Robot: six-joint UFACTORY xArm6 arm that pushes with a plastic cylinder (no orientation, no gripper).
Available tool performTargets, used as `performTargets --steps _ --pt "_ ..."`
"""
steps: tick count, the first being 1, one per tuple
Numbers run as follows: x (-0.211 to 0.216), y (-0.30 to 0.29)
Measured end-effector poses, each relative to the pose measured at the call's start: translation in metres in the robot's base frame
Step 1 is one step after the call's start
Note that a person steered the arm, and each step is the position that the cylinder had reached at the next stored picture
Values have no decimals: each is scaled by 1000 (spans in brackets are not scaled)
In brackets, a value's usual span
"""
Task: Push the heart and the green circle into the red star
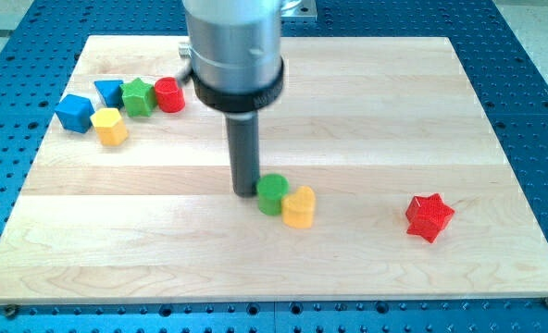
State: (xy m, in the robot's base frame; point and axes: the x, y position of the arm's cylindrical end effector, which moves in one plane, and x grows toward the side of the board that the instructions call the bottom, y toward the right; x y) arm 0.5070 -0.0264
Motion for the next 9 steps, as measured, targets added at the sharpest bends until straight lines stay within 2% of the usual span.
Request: performTargets --steps 1,3,4,5,6,7,8,9 --pt "16 -28" --pt "50 99" --pt "79 143" --pt "94 159" --pt "82 55" --pt "26 31" --pt "1 53" --pt "1 122"
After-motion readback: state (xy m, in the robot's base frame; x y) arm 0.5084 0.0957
